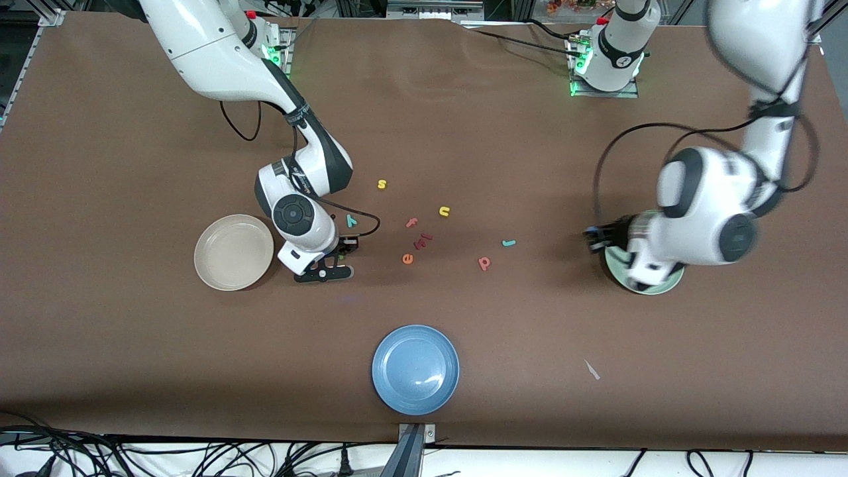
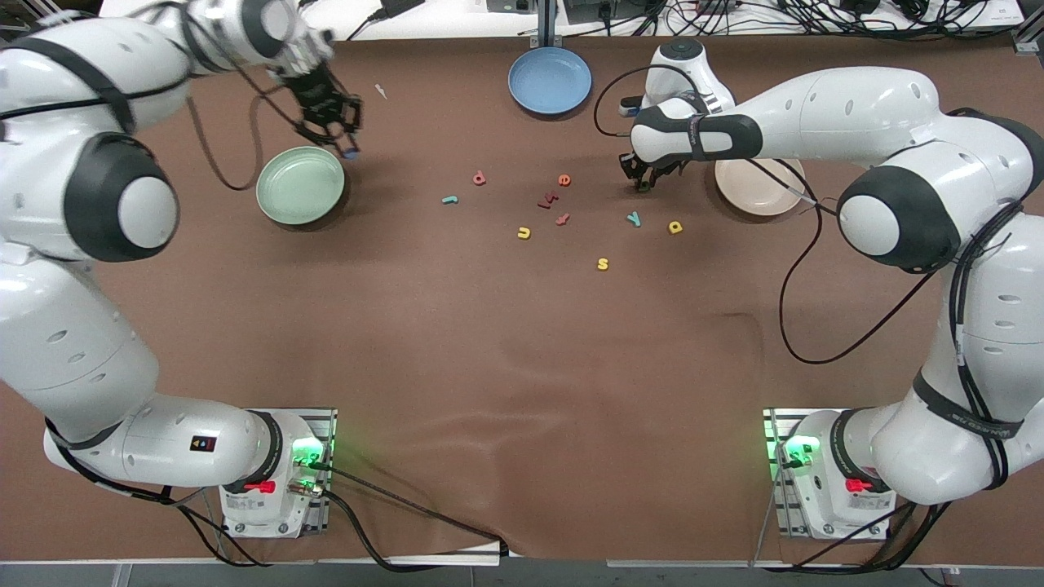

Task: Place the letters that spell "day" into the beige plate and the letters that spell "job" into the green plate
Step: 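Drop the b on the cream plate while the left gripper drops o on green plate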

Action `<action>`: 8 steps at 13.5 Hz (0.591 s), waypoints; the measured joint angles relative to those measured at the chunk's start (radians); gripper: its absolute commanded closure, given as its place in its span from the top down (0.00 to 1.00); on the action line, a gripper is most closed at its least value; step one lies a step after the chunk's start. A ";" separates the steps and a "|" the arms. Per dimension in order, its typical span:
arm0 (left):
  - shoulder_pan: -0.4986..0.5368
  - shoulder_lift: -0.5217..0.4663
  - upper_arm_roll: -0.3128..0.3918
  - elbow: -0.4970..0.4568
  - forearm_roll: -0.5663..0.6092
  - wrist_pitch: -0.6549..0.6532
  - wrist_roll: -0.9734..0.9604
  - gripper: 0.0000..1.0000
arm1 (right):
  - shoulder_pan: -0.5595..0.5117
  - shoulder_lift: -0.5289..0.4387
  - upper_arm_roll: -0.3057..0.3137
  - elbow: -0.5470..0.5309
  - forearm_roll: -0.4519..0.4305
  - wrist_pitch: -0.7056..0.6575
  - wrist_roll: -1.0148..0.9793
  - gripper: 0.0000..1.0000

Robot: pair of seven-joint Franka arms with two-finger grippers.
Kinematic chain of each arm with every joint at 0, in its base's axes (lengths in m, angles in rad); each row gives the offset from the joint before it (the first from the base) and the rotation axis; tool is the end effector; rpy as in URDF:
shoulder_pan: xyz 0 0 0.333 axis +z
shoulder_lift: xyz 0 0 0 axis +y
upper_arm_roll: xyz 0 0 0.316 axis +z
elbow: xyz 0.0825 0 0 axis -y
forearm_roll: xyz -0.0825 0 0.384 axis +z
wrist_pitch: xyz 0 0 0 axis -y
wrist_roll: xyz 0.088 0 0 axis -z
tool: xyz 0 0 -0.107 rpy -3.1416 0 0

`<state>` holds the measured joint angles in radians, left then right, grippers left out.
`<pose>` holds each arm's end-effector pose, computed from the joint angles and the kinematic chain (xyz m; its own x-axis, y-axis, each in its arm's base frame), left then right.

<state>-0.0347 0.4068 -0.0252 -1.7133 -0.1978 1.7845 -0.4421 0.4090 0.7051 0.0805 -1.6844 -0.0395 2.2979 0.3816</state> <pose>0.6181 -0.0527 0.3321 0.8325 0.4060 -0.3770 0.4448 -0.8955 0.0178 0.5926 0.3091 0.1828 0.9888 0.1175 -0.0917 0.1188 -0.9929 0.0098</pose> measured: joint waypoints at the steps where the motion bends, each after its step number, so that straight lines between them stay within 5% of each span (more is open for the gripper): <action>1: 0.043 -0.010 0.001 -0.008 0.046 -0.006 0.058 0.00 | 0.001 0.001 0.000 0.000 -0.001 0.000 0.000 0.17; 7: 0.176 0.114 0.001 -0.049 0.179 0.172 0.231 0.00 | 0.002 -0.028 -0.030 0.036 -0.008 -0.030 -0.034 0.17; 8: 0.184 0.151 0.000 -0.049 0.200 0.207 0.231 0.19 | 0.001 -0.046 -0.058 0.044 -0.008 -0.056 -0.071 0.17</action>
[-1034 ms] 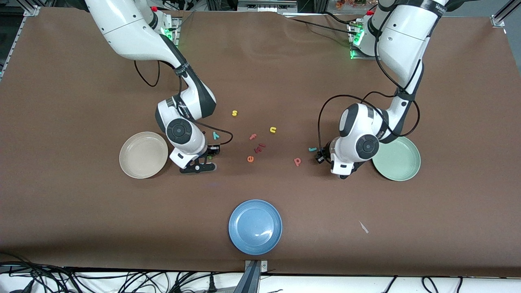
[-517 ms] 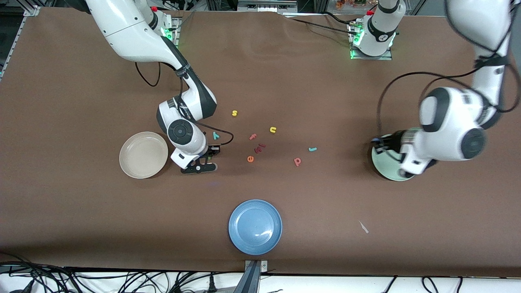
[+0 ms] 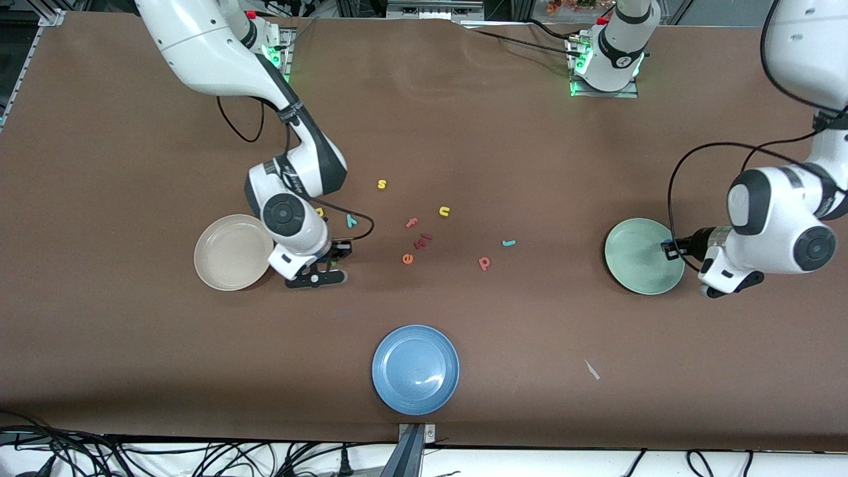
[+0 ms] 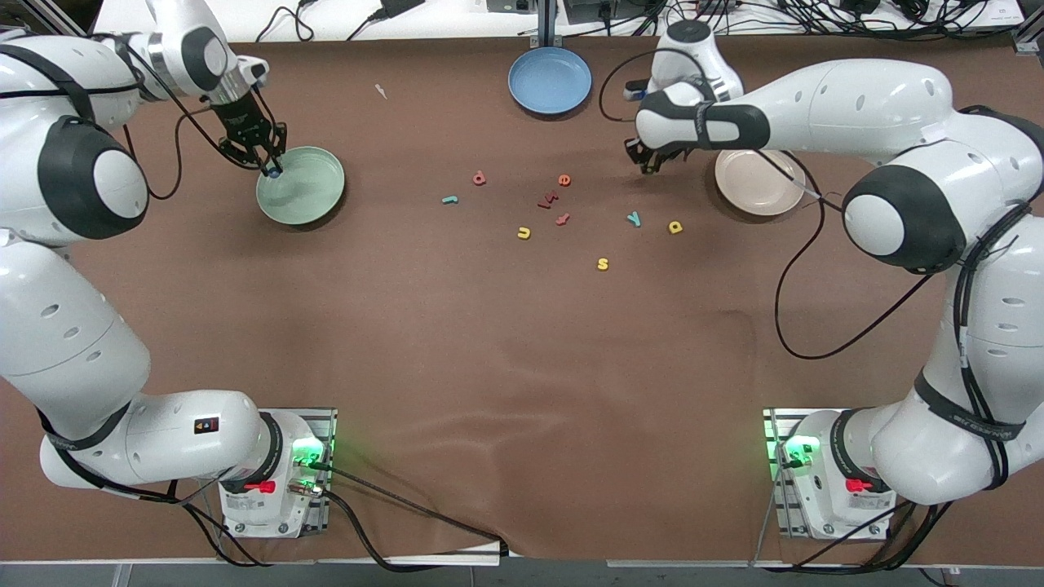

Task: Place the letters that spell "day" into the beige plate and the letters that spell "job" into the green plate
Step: 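Drop the b on the cream plate while the left gripper drops o on green plate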

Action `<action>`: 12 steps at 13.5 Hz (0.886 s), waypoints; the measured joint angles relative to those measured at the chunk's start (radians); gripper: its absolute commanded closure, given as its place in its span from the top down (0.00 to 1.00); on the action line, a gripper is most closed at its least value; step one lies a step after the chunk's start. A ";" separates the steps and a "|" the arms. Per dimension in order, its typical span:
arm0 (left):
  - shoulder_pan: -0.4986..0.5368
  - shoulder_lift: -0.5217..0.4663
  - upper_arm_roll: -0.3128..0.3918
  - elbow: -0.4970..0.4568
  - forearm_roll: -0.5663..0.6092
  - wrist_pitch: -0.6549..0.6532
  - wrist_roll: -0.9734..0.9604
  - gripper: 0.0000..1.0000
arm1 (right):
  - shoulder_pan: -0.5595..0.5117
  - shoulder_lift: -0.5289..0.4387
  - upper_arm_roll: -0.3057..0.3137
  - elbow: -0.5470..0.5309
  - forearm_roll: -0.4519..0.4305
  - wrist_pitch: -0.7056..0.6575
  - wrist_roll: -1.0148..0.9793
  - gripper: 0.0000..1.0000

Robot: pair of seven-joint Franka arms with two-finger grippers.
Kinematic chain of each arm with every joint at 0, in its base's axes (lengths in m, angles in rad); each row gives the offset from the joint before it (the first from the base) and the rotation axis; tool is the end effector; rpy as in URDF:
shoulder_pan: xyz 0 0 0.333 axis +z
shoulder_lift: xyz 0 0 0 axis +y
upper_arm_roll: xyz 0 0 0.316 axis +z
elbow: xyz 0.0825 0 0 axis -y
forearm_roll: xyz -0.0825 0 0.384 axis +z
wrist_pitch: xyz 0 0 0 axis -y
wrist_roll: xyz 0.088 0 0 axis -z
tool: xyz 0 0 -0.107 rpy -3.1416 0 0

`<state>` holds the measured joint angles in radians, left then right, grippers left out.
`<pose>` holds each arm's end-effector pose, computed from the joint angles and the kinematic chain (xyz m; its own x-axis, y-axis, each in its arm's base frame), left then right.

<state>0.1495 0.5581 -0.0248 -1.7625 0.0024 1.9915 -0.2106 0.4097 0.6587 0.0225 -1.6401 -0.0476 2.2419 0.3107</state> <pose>0.6183 0.0786 0.2264 0.8921 0.3208 -0.3183 0.3200 -0.9457 -0.0564 0.6206 0.2828 0.2267 0.9881 0.1462 -0.0475 0.1481 -0.9882 0.0381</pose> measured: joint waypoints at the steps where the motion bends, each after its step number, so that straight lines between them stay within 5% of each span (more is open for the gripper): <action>1: 0.007 0.029 0.000 0.000 0.005 0.019 0.002 0.56 | -0.003 -0.020 -0.033 0.006 0.000 -0.030 -0.049 0.17; 2: 0.010 0.047 0.000 0.001 0.005 0.029 0.003 0.90 | -0.010 -0.038 -0.064 0.007 0.001 -0.060 -0.104 0.17; 3: 0.011 0.053 -0.001 0.002 0.005 0.032 0.003 1.00 | -0.021 -0.052 -0.091 0.007 0.001 -0.090 -0.161 0.17; 7: 0.008 0.016 -0.025 0.025 -0.008 0.004 -0.049 1.00 | -0.063 -0.059 -0.188 -0.016 0.002 -0.157 -0.361 0.17; 10: 0.001 -0.041 -0.147 0.029 -0.035 -0.055 -0.282 0.99 | -0.086 -0.050 -0.202 -0.069 0.002 -0.155 -0.380 0.22; 12: -0.013 -0.049 -0.254 0.029 -0.039 -0.055 -0.530 0.99 | -0.089 -0.041 -0.202 -0.115 0.009 -0.118 -0.380 1.00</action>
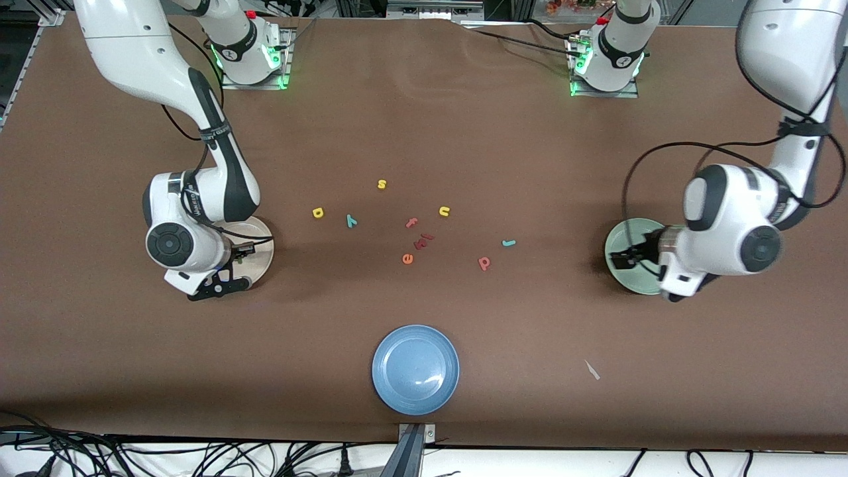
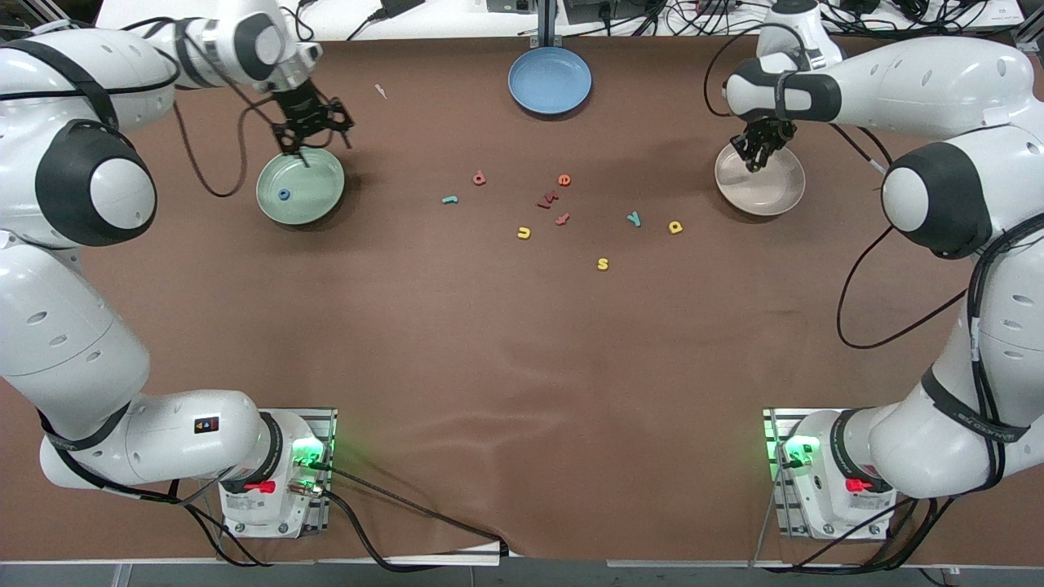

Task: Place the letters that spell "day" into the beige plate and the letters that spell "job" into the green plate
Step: 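Drop the b on the cream plate while the left gripper drops o on green plate, then grasp the yellow a with the right gripper while the left gripper grasps the teal j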

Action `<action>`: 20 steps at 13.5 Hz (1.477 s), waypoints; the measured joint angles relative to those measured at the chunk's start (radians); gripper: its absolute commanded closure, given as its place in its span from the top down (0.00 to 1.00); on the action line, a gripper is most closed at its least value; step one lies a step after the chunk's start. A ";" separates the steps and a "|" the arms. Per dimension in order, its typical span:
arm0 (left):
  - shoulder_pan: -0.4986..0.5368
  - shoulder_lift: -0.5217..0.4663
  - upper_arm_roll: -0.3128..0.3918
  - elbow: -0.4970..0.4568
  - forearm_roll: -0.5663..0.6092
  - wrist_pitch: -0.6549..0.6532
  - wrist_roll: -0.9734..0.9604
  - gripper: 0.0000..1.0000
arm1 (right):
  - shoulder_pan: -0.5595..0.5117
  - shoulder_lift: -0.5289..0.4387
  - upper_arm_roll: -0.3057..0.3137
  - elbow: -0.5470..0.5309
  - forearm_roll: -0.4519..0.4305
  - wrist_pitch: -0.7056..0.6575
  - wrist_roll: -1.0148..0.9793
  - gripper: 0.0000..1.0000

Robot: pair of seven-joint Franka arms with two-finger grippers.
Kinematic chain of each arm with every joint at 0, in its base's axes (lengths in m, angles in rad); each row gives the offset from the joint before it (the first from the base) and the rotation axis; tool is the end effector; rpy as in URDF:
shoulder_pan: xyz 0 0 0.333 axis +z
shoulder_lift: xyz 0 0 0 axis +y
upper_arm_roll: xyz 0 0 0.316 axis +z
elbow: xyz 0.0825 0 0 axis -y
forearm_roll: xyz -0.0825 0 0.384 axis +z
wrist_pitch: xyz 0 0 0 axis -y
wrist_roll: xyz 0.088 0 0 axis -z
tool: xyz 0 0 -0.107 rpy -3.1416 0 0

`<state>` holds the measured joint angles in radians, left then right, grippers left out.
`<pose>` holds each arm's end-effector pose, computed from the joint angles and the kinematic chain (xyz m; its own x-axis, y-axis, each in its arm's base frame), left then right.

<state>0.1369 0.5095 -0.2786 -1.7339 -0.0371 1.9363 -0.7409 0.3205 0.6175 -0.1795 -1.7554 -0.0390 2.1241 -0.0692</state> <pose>0.6258 -0.0780 0.2767 0.7572 0.5689 -0.3210 0.5793 -0.8119 -0.0725 0.6295 0.0951 0.2046 0.9409 0.2302 -0.2484 0.2643 -0.9577 0.1136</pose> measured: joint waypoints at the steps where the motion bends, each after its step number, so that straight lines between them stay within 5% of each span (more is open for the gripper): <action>1: -0.010 0.001 -0.040 -0.001 -0.004 0.010 -0.126 0.99 | 0.000 0.004 0.000 -0.015 0.011 0.016 0.000 1.00; 6: -0.091 0.044 -0.098 -0.020 -0.010 0.131 -0.668 0.96 | 0.002 -0.056 0.007 -0.001 0.104 -0.054 0.056 0.99; 11: -0.193 0.132 -0.098 -0.029 -0.010 0.310 -1.007 0.80 | 0.012 -0.164 0.120 -0.052 0.115 -0.124 0.258 0.91; 15: -0.223 0.139 -0.098 -0.071 -0.010 0.419 -1.104 0.80 | 0.017 -0.219 0.190 -0.265 0.115 0.140 0.375 0.91; 20: -0.228 0.140 -0.096 -0.136 0.011 0.454 -1.147 0.78 | 0.020 -0.258 0.245 -0.418 0.115 0.287 0.474 0.87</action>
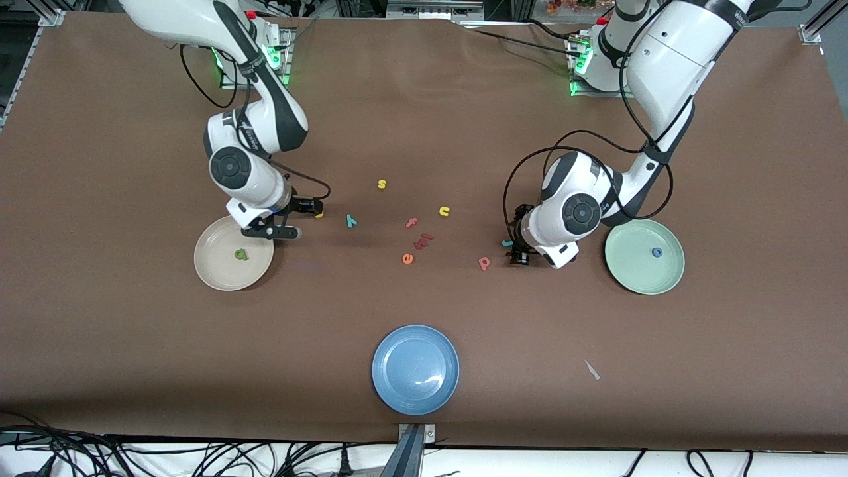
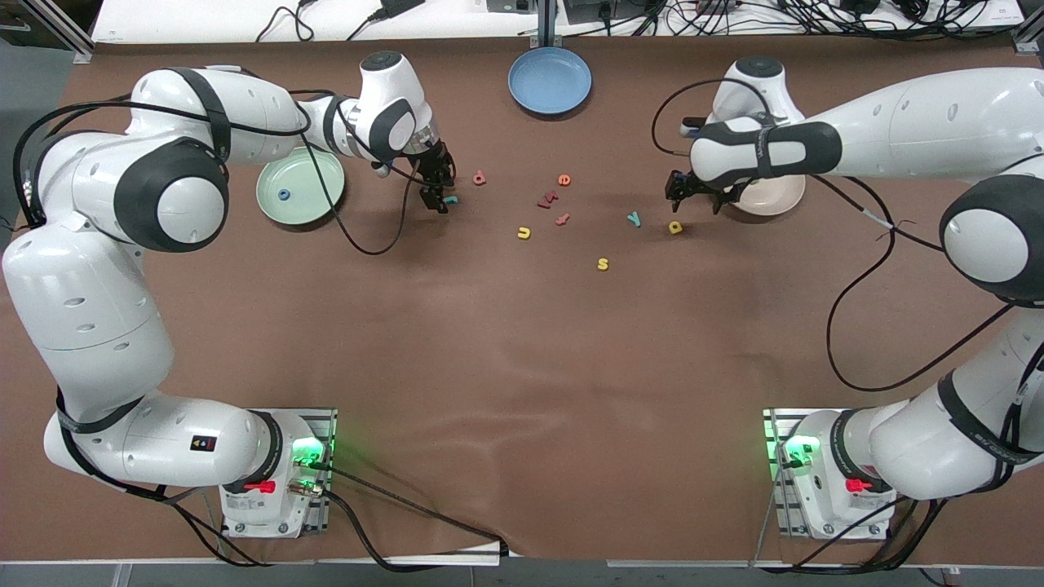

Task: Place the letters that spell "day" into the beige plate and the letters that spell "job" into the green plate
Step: 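Grasp the yellow a with the right gripper while the left gripper grasps the teal j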

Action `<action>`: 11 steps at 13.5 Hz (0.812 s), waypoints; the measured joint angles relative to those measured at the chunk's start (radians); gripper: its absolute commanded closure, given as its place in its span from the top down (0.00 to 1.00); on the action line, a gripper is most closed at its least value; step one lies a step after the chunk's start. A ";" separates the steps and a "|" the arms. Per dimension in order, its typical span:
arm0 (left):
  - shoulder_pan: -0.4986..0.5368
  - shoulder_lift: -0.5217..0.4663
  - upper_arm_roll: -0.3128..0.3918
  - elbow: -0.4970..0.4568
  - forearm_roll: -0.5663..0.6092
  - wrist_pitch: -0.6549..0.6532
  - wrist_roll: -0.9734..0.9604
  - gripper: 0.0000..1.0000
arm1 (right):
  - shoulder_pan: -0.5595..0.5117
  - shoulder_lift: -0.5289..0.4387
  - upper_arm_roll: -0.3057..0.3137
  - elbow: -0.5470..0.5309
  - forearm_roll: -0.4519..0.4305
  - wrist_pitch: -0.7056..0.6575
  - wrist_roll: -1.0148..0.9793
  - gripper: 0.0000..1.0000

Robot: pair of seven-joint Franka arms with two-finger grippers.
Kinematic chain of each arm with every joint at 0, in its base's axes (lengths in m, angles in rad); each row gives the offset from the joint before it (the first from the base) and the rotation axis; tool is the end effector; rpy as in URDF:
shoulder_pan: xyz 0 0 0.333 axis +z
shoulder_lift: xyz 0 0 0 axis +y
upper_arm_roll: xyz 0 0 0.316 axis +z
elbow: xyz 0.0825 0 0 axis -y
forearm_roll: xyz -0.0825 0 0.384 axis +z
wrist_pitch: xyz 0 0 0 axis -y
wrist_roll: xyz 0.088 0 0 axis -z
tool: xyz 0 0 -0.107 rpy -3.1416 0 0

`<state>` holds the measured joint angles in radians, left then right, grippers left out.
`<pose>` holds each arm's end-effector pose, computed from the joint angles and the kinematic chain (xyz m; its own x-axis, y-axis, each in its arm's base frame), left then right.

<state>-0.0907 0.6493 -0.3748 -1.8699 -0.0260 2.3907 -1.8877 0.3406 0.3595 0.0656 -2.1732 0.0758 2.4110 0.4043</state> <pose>0.5654 -0.2734 0.1789 0.0505 0.9795 -0.1950 0.9827 -0.0835 -0.1651 0.5051 0.2182 0.2155 0.9885 -0.0589 -0.1394 -0.0613 -0.9980 -0.0125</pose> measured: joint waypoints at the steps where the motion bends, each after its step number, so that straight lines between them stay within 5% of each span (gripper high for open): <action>1: -0.002 0.000 0.000 -0.005 0.006 0.011 -0.014 0.74 | 0.004 0.001 0.004 -0.022 0.000 0.035 0.008 0.86; 4: -0.015 0.000 0.000 -0.015 0.081 0.046 -0.107 0.74 | 0.014 0.002 0.006 -0.050 0.000 0.069 0.025 0.72; 7: -0.022 0.000 0.000 -0.038 0.115 0.075 -0.147 0.74 | 0.028 0.020 0.006 -0.052 0.000 0.099 0.032 0.71; 9: -0.021 0.001 0.000 -0.043 0.115 0.086 -0.148 0.63 | 0.035 0.040 0.006 -0.052 0.000 0.128 0.034 0.70; 11: -0.021 0.001 0.002 -0.043 0.116 0.096 -0.149 0.41 | 0.036 0.055 0.006 -0.052 0.000 0.149 0.034 0.60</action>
<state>-0.1122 0.6501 -0.3726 -1.9131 0.0897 2.4866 -2.0364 0.3770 0.4150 0.0720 -2.2255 0.0758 2.5599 0.4382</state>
